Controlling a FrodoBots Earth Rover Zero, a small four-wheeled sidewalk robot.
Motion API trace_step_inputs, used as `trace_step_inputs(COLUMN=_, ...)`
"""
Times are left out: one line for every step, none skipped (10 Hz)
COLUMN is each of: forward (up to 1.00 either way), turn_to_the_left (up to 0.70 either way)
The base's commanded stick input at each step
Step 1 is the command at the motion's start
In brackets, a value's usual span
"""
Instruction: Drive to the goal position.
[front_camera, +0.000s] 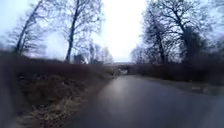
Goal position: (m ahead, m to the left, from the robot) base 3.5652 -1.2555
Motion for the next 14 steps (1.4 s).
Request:
trace_step_inputs(forward=0.7, turn_to_the_left=-0.14)
trace_step_inputs(forward=0.7, turn_to_the_left=-0.14)
trace_step_inputs(forward=0.7, turn_to_the_left=-0.14)
trace_step_inputs(forward=0.7, turn_to_the_left=-0.14)
trace_step_inputs(forward=0.7, turn_to_the_left=-0.14)
trace_step_inputs(forward=0.7, turn_to_the_left=-0.14)
trace_step_inputs(forward=0.7, turn_to_the_left=-0.14)
trace_step_inputs(forward=0.7, turn_to_the_left=-0.14)
trace_step_inputs(forward=0.7, turn_to_the_left=-0.13)
trace_step_inputs(forward=0.7, turn_to_the_left=-0.08)
trace_step_inputs(forward=0.7, turn_to_the_left=-0.04)
trace_step_inputs(forward=0.7, turn_to_the_left=-0.01)
trace_step_inputs(forward=0.7, turn_to_the_left=0.0)
trace_step_inputs(forward=0.7, turn_to_the_left=0.0)
